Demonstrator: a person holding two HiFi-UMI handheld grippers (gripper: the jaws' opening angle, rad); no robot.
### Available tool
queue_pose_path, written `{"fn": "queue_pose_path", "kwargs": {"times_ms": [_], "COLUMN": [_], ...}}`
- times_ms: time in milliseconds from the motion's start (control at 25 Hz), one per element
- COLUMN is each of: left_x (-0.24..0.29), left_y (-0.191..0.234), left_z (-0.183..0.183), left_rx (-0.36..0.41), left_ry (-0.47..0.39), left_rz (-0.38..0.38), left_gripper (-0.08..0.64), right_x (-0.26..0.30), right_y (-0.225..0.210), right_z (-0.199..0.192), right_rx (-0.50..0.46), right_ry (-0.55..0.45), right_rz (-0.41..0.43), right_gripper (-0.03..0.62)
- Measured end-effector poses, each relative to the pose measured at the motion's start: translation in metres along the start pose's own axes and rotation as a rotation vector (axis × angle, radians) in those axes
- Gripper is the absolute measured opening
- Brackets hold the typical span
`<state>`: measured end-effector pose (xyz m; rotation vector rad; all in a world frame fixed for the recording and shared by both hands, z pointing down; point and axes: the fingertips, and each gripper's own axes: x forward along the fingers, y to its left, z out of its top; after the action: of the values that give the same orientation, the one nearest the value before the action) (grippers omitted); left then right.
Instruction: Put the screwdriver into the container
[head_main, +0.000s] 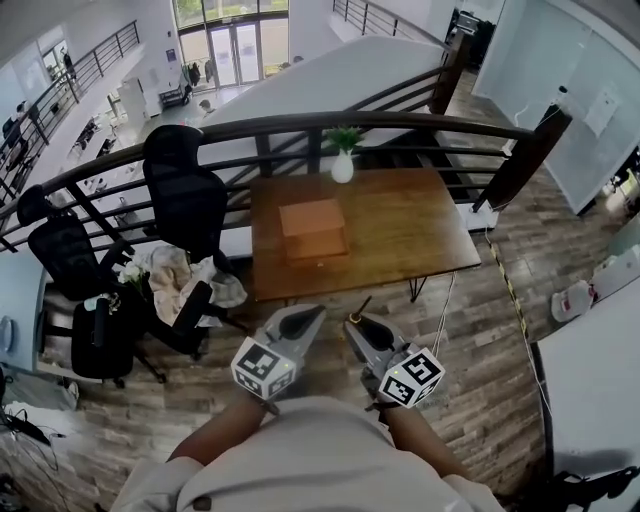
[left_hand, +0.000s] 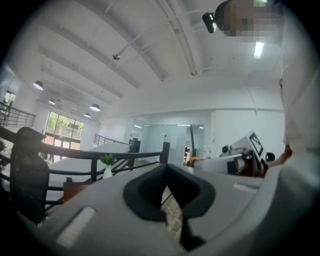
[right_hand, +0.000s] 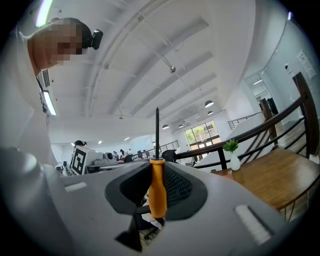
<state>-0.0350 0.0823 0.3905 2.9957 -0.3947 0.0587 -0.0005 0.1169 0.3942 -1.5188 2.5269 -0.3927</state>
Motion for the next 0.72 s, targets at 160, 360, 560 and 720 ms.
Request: {"fn": "queue_pose_path", "kwargs": {"times_ms": [160,360,560,720], "left_x": [-0.008,-0.017,-0.014,-0.011], "left_y": [0.031,0.06,0.075,0.085], "left_z": [0.005,0.002,-0.001,0.001], "left_rx": [0.003,0.016,0.008,-0.002], "left_ry": [0.011,0.015,0.022,0.021], "left_rz": [-0.005,0.0,0.006,0.023], "left_gripper": [0.003,0.005,0.003,0.003], "right_x": [0.035,0.064,0.079,0.09], "right_y": [0.001,-0.002,-0.009,-0.018], "right_z": [0.003,0.0,0.0,0.003], "right_rx": [0.005,0.012,0.011,0.011], "right_ry": [-0.005,-0.011,0.004,0.011], "right_rz": [0.0,-0.002,0.005,0.017], "right_gripper": [0.077,0.077,0.077,0.077]}}
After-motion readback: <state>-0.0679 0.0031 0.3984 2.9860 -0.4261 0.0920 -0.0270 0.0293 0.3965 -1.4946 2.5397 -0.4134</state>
